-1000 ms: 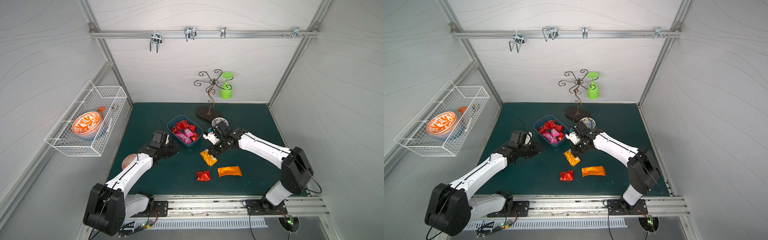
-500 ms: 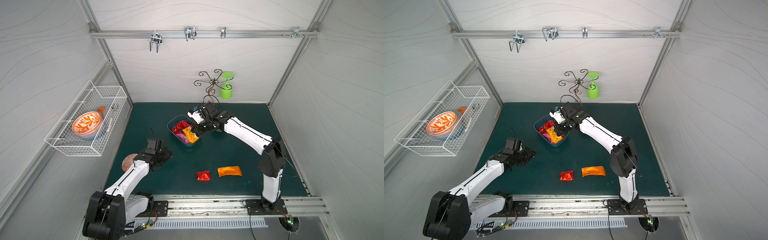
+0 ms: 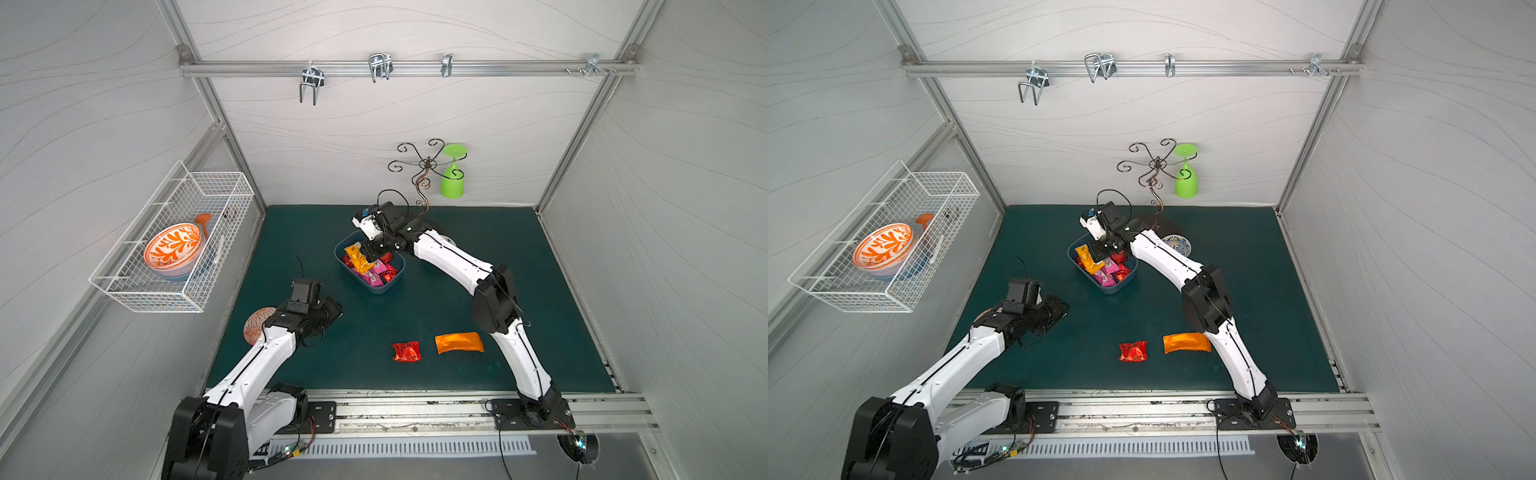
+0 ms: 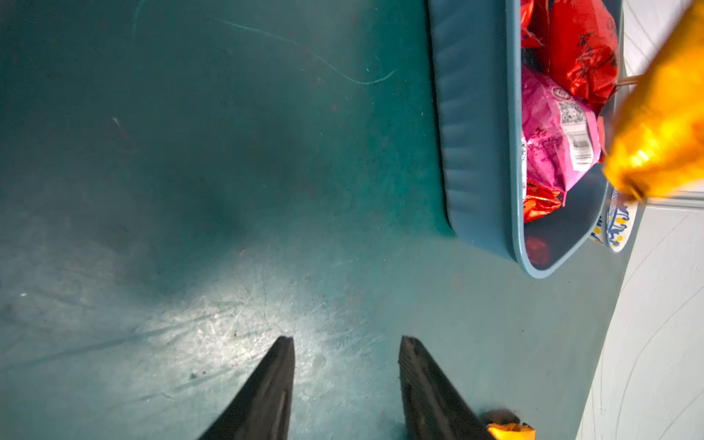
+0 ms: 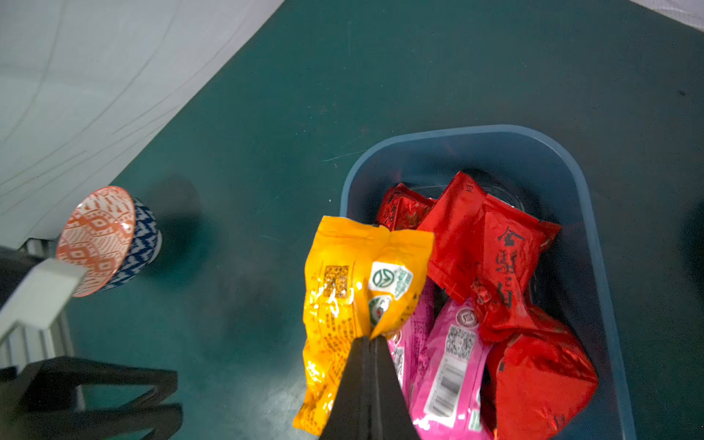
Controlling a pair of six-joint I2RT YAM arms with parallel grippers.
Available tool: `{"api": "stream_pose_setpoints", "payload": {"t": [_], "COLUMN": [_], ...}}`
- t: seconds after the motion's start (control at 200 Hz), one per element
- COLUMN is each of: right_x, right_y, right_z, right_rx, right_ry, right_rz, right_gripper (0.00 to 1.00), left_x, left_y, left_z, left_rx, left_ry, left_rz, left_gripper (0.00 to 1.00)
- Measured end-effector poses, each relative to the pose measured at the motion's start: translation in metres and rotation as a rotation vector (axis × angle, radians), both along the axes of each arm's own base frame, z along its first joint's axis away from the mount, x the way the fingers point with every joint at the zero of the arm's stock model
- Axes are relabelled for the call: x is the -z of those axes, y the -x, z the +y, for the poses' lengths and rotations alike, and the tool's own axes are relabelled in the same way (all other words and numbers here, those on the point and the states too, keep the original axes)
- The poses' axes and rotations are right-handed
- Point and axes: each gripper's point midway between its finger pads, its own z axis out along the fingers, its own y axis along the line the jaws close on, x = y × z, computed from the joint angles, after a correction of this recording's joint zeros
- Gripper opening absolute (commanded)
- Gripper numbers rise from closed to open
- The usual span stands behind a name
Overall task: Put the tea bags into the storage box
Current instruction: Place the tea bag in the storage box.
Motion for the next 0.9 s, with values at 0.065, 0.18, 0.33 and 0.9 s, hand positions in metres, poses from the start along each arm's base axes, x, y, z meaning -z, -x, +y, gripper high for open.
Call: {"api": "stream_pose_setpoints", "payload": {"t": [0.065,0.18,0.33,0.9], "right_x": [0.009,0.021,0.028,-0.019], "right_y": [-0.008,-0.018,-0.023,0.01], "right_z": [0.005,0.01,0.008,-0.047], "right_rx": [0.011,0.032,0.053,0.122], "right_ry": [0.004,0.014,0.031,0.025], "right_rz": [-0.007,-0.017,-0.023,-0.005], "right_gripper": [0.0,0.0,0.46,0.71], "left_x": [0.0,-0.001,-0.002,-0.009], "left_y": [0.001,0.003,0.004,0.015], "left_z": [-0.001,-0.001,-0.004,-0.064], "left_rx": [0.008,0.017,0.037,0.311], "left_ry": [0.0,0.0,0.008,0.147], "left_rz": [-0.001,0.001,0.0,-0.012], "left_gripper": [0.49,0.49,0.49,0.56]}}
